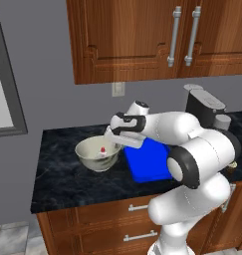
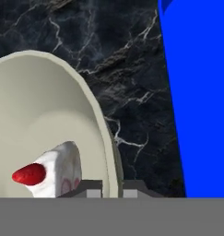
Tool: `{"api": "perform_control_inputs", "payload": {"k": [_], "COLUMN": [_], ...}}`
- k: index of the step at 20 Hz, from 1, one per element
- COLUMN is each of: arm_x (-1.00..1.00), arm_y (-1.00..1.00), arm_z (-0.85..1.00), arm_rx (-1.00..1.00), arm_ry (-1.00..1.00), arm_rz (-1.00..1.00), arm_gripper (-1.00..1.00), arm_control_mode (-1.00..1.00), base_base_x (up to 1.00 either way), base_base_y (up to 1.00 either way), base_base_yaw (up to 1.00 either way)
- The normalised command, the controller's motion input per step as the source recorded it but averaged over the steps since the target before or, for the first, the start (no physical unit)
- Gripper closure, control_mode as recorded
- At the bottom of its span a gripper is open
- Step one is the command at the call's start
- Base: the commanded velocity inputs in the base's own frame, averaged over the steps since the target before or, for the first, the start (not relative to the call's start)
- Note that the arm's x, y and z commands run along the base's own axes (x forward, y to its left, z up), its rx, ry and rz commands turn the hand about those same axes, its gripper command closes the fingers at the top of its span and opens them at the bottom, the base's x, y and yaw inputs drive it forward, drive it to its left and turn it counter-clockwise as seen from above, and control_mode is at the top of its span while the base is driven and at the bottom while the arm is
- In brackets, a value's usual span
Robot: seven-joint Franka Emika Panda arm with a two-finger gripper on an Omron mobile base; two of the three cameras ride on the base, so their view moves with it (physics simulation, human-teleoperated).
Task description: Place the bowl with cake and the cupcake onto the tray.
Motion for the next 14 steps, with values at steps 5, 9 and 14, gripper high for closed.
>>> {"api": "perform_control_inputs", "payload": {"k": [5,9,14], "arm_x": [-0.13,-0.12,-0.09], "arm_y": [-0.05,-0.1,-0.22], "arm_z": [0.35,0.31,0.24], "arm_rx": [0.02,0.07,0.08], "arm_ry": [-0.06,-0.02,-0.01], "arm_rz": [0.08,0.07,0.11], "arm_gripper": [1.0,1.0,1.0], "arm_control_mode": [-1.0,-1.0,-1.0], "base_base_x": [0.0,0.0,0.0], "base_base_y": [0.0,0.0,0.0], "base_base_yaw": [0.0,0.0,0.0]}}
